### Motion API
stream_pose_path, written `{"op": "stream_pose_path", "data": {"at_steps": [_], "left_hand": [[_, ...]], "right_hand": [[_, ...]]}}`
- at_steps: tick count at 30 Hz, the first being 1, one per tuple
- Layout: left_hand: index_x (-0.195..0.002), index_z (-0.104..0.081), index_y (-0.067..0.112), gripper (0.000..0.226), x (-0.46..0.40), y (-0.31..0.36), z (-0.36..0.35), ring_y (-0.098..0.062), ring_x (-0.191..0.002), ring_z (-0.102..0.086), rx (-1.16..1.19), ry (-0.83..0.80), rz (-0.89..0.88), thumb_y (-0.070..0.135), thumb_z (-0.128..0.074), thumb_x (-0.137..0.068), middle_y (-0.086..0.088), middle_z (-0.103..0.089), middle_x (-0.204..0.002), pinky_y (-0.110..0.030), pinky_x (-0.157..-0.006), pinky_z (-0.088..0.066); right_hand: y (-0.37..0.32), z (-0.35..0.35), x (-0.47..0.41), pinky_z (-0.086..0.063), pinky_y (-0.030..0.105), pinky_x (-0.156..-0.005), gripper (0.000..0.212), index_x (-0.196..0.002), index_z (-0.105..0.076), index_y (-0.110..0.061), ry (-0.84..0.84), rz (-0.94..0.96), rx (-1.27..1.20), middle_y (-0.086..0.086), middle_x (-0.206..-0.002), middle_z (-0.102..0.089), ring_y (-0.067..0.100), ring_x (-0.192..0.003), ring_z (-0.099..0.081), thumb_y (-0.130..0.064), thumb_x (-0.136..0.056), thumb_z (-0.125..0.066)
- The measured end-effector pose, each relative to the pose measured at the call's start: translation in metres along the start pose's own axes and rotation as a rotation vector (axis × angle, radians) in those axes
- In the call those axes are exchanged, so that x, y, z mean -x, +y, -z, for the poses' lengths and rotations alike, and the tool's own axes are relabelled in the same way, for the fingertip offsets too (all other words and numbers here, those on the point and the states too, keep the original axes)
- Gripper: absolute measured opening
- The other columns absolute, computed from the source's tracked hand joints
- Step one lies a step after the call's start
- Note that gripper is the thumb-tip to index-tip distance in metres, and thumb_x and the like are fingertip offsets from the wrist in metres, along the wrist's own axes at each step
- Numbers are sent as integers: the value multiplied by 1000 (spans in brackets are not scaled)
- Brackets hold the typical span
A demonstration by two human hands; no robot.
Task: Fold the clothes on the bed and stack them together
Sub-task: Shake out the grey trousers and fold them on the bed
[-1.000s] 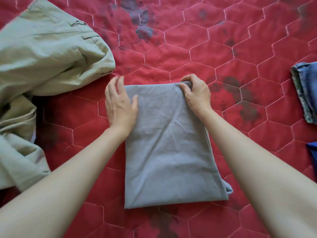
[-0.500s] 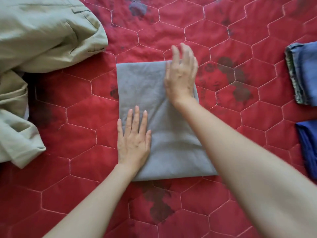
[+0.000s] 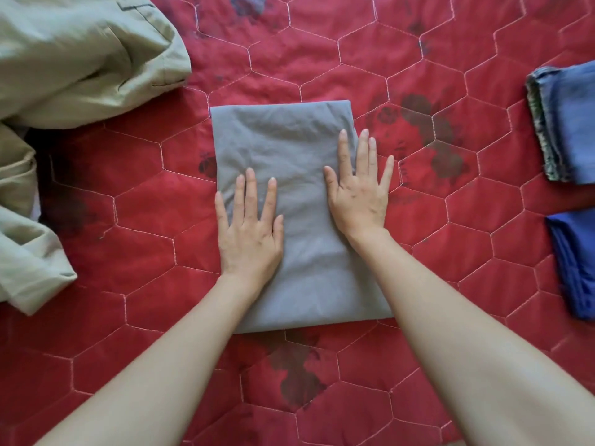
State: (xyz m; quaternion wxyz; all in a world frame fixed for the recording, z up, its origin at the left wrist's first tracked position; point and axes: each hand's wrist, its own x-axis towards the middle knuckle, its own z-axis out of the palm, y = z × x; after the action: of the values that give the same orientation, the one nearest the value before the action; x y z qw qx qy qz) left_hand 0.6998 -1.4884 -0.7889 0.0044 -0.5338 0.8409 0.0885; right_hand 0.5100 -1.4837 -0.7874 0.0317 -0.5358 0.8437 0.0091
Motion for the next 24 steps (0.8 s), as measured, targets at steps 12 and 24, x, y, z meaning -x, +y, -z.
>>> {"op": "stream_pose_path", "data": {"at_steps": [12,24], "left_hand": [[-155,-9,24,58,-92,-23,8,-22,-150,2,127,43,19,35,-27,-101,-8,0,-163,-50,-119,3],[-155,1,23,58,-94,-21,13,-21,-149,13,81,-43,29,37,-20,-102,-7,10,-162,-52,-118,9]], "right_hand": [[-53,19,-22,-6,52,-118,54,-151,-28,-19,128,-25,-22,13,-160,-16,30,-148,-13,-27,-98,-33],[11,23,-60,2,59,-116,52,-154,-16,-26,-113,-220,-28,7,-162,-7,22,-150,-1,-43,-104,-18]]}}
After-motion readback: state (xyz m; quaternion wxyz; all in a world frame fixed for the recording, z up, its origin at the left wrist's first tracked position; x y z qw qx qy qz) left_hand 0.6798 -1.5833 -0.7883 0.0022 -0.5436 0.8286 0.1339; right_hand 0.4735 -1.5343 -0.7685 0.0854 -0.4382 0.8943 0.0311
